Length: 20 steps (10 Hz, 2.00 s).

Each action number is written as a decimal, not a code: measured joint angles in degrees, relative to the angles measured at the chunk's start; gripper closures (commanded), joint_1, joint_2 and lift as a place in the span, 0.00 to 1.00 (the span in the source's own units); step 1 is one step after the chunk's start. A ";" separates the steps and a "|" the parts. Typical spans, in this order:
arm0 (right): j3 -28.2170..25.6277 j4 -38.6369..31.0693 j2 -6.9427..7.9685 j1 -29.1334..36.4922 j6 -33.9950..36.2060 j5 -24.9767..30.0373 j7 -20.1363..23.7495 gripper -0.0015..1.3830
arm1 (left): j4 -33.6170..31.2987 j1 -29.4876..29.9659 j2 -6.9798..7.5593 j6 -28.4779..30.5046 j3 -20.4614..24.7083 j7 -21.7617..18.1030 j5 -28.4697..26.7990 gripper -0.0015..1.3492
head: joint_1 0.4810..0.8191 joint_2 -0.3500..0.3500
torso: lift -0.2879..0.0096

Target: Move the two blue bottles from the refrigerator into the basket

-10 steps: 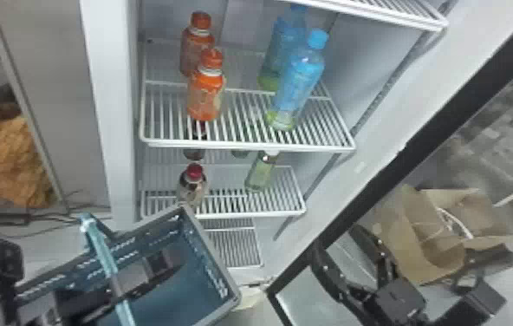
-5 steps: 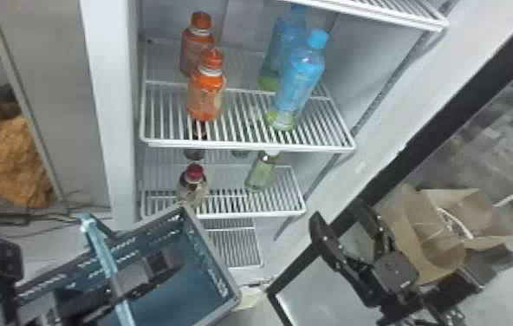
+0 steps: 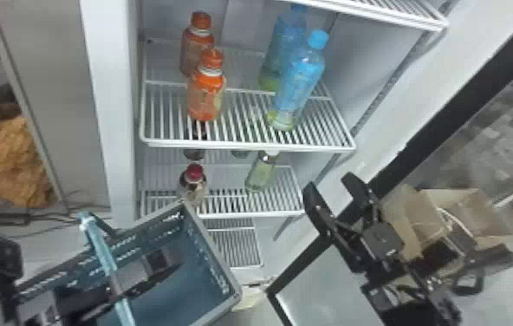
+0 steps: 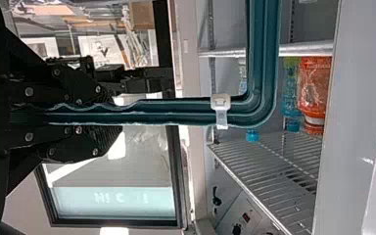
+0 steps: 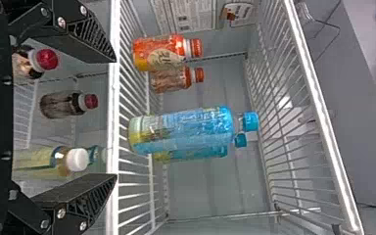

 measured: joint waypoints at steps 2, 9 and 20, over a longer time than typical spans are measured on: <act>0.21 0.92 0.01 -2.76 1.24 0.26 0.00 0.16 | 0.00 -0.11 0.00 0.02 -0.05 0.00 -0.01 0.89 | 0.63 0.00 | 0.93; 2.26 4.54 -1.11 -14.01 8.33 2.15 -1.26 0.16 | 0.14 -0.40 0.18 0.03 -0.15 0.05 -0.11 0.89 | 0.63 0.00 | 0.93; 7.92 14.87 -2.32 -29.66 10.35 5.44 -6.83 0.16 | 0.54 -1.74 1.05 0.02 -1.33 0.09 0.02 0.89 | 0.63 0.01 | 0.93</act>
